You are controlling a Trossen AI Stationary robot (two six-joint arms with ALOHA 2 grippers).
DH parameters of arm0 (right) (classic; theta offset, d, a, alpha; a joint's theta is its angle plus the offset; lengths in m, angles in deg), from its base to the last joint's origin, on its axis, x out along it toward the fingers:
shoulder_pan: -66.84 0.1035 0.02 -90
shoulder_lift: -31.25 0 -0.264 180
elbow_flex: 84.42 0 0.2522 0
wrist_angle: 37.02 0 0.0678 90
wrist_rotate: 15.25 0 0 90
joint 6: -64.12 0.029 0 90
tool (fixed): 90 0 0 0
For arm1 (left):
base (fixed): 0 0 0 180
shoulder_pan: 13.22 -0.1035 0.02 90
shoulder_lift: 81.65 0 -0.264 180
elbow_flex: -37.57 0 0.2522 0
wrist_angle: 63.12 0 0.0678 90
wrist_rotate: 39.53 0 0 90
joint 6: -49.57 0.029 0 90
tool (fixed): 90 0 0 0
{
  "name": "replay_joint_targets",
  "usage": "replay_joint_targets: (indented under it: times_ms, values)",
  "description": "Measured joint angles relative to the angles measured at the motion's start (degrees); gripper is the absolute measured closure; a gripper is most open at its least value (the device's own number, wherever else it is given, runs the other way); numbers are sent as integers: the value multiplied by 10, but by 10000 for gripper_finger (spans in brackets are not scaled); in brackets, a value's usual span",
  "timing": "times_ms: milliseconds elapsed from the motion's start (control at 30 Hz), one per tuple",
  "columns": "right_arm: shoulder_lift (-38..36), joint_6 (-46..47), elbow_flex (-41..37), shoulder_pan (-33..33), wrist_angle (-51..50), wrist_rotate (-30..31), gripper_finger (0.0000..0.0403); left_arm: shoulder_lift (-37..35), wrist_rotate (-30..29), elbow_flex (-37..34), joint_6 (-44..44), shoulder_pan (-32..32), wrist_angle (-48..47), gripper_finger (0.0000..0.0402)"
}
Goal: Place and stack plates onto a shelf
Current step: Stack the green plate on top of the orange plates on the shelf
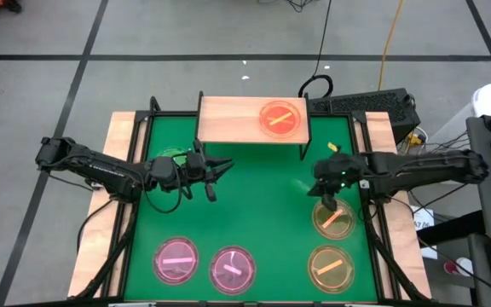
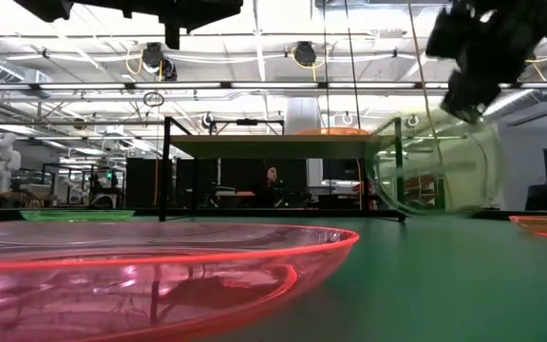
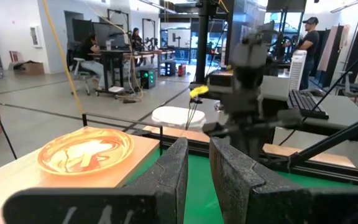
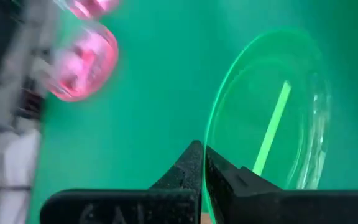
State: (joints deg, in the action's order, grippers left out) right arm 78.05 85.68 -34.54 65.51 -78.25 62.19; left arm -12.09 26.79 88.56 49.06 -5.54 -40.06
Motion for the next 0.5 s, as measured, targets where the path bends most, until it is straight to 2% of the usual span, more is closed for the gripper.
replay_joint_targets:
  times_ms: [167,367,500]
  values:
    - [-17,12,9,2,107,-12,402,0,0,0,0,0,0,327]
    - [23,-47,92,-9,106,-7,402,0,0,0,1,0,2,327]
    - [69,-118,173,-21,59,58,402,0,0,0,1,-1,2,327]
